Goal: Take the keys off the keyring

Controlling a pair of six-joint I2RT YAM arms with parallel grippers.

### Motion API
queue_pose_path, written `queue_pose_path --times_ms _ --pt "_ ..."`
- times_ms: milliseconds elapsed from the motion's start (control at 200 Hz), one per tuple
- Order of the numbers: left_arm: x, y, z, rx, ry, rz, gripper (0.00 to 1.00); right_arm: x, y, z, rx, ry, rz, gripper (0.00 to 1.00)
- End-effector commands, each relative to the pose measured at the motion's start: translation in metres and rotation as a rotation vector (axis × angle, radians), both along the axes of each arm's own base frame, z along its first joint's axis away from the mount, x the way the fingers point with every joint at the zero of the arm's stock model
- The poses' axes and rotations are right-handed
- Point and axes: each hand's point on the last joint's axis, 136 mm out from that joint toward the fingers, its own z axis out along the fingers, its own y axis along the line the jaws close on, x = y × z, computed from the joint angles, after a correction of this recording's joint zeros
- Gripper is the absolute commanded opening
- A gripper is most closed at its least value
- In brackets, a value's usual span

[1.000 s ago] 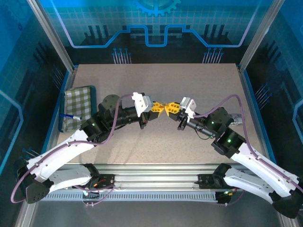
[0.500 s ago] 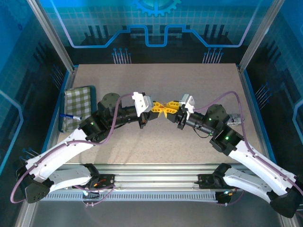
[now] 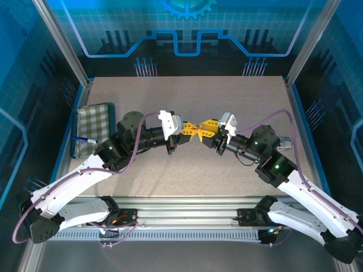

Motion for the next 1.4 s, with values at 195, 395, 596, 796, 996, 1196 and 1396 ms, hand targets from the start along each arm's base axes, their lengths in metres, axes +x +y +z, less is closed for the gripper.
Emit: queue_pose_path --times_ms 195,395,596,796,996,1196,1396 --pt "-0.01 -0.004 0.019 -0.042 -0.017 -0.049 0.0 -0.015 -0.006 0.028 0.025 -0.052 0.043 0.3" --pt "-0.01 -0.004 0.019 -0.045 -0.015 -0.052 0.0 -0.014 0.004 0.032 0.048 -0.04 0.091 0.17" --pt "-0.009 -0.003 0.016 -0.031 -0.02 -0.043 0.0 -0.017 0.006 0.036 0.076 -0.025 0.126 0.25" --pt "-0.009 -0.004 0.015 -0.026 -0.021 -0.044 0.0 -0.023 0.008 0.042 0.103 0.009 0.197 0.27" --pt "-0.009 -0.003 0.014 -0.023 -0.019 -0.041 0.0 -0.026 0.011 0.044 0.108 0.041 0.262 0.24" --pt "-0.01 -0.003 0.014 -0.019 -0.02 -0.045 0.0 -0.028 0.012 0.048 0.124 0.074 0.307 0.29" --pt "-0.009 -0.004 0.013 -0.016 -0.017 -0.046 0.0 -0.028 0.01 0.051 0.129 0.092 0.312 0.3"
